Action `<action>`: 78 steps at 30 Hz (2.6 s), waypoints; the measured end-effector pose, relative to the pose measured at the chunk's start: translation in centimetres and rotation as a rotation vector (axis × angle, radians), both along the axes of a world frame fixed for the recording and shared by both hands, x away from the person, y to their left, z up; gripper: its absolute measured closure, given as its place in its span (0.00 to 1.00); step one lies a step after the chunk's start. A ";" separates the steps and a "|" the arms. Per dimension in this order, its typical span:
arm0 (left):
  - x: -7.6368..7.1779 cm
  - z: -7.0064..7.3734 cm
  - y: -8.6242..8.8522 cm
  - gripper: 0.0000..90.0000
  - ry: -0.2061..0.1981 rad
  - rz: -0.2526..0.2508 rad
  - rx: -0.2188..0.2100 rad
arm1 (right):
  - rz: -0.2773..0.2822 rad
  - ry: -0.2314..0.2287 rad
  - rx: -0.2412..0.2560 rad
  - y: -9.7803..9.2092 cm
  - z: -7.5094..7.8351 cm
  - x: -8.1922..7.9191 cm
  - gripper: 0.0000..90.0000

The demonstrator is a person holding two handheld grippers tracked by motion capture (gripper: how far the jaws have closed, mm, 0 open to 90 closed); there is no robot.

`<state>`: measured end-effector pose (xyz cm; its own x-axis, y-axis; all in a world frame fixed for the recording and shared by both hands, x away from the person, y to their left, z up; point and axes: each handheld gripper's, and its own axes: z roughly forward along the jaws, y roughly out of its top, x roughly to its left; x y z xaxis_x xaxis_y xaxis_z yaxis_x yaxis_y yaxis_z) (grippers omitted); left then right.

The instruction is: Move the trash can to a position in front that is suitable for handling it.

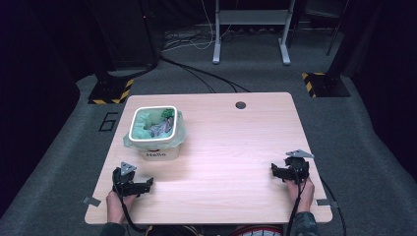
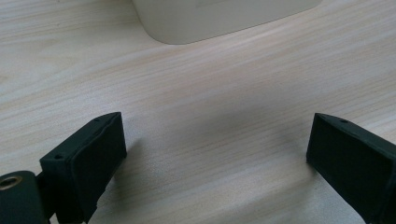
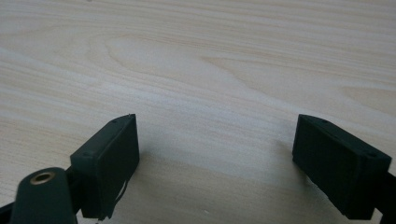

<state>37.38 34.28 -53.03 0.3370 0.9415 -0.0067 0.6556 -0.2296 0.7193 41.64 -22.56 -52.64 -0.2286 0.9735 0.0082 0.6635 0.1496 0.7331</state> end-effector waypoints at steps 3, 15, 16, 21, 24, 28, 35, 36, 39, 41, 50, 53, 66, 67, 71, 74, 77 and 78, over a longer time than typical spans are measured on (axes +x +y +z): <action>-0.1 0.1 0.0 0.06 0.001 0.016 0.004 | 0.000 0.000 0.000 0.0 0.0 0.0 0.15; -0.2 1.2 0.7 0.09 0.037 0.023 -0.045 | 0.000 0.000 0.001 0.0 0.0 0.0 0.15; -0.2 1.2 0.7 0.09 0.037 0.023 -0.045 | 0.000 0.000 0.001 0.0 0.0 0.0 0.15; 0.0 2.9 1.4 0.08 0.037 0.025 -0.086 | 0.000 0.000 0.001 0.0 0.0 0.0 0.15; 0.2 3.8 1.6 0.08 0.030 0.023 -0.090 | 0.000 0.000 0.000 0.0 0.0 0.0 0.15; 0.6 5.1 1.9 0.08 0.022 0.016 -0.104 | -0.001 0.000 0.001 0.0 0.0 0.0 0.15; 1.1 6.8 2.0 0.07 0.007 0.001 -0.121 | -0.001 0.000 0.001 0.0 0.0 0.0 0.15; 1.2 7.1 2.0 0.07 0.007 0.000 -0.122 | -0.001 0.000 0.001 0.0 0.0 0.0 0.15; 1.5 7.9 2.1 0.06 -0.002 -0.004 -0.118 | 0.000 -0.001 0.000 0.0 0.0 0.0 0.15; 1.7 8.4 2.2 0.06 -0.009 -0.007 -0.126 | 0.001 -0.002 0.000 0.0 0.0 0.0 0.15; 2.8 11.2 2.1 0.05 -0.037 -0.031 -0.122 | -0.001 -0.001 0.001 0.0 0.0 0.0 0.15; 3.2 12.1 2.1 0.05 -0.048 -0.036 -0.120 | -0.001 0.000 0.002 0.0 0.0 0.0 0.15; 6.1 14.5 1.9 0.05 -0.052 -0.051 -0.107 | 0.000 -0.002 0.000 0.0 0.0 0.0 0.15; 6.1 14.5 1.9 0.05 -0.052 -0.051 -0.107 | 0.000 -0.002 0.000 0.0 0.0 0.0 0.15; 7.3 14.6 2.1 0.05 -0.039 -0.046 -0.111 | -0.001 0.000 0.001 0.0 0.0 0.0 0.15; 8.7 14.6 2.4 0.06 -0.020 -0.039 -0.118 | 0.000 -0.001 0.002 0.0 0.0 0.0 0.15; 9.6 14.4 2.5 0.08 -0.004 -0.037 -0.123 | -0.001 0.000 0.000 0.0 0.0 0.0 0.15; 9.6 14.4 2.5 0.10 -0.004 -0.037 -0.123 | -0.001 0.000 0.000 0.0 0.0 0.0 0.15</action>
<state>47.01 36.74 -38.59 0.3722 0.9203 -0.1202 0.6456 -0.1637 0.7459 41.65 -22.56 -52.64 -0.2279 0.9736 0.0086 0.6635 0.1489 0.7332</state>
